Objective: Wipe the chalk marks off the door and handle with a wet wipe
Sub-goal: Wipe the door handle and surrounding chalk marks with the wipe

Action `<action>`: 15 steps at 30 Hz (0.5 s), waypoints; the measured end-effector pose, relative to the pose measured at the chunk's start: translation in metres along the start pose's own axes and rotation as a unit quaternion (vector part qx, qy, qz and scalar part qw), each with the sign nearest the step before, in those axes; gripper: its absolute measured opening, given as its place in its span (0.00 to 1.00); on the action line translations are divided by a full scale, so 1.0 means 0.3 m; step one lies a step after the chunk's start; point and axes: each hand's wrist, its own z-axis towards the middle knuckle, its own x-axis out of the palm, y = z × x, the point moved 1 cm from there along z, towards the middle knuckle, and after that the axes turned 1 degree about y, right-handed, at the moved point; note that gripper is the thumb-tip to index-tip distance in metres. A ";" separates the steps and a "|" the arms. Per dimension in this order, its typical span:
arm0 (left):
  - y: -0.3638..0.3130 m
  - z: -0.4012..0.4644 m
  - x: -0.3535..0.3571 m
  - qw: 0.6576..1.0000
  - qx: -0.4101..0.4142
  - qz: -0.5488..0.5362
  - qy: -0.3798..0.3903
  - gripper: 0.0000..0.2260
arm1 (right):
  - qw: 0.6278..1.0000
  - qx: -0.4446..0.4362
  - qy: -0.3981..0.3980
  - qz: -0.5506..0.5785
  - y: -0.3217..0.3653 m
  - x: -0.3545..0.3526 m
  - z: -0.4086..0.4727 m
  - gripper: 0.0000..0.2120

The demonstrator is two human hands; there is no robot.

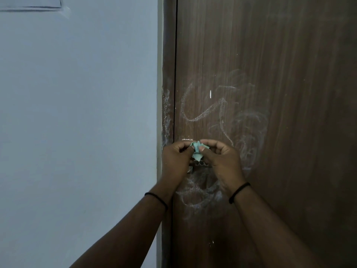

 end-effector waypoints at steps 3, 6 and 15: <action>-0.031 -0.035 0.013 0.999 0.000 -0.004 0.037 0.09 | 1.000 0.017 -0.016 0.010 0.023 0.004 -0.005 0.06; -0.068 -0.055 0.004 0.997 0.031 0.040 0.056 0.09 | 0.999 0.025 -0.022 0.026 0.062 0.010 -0.014 0.07; -0.130 -0.058 -0.017 0.998 0.006 0.055 -0.015 0.06 | 0.995 0.050 0.024 0.079 0.118 -0.005 -0.053 0.07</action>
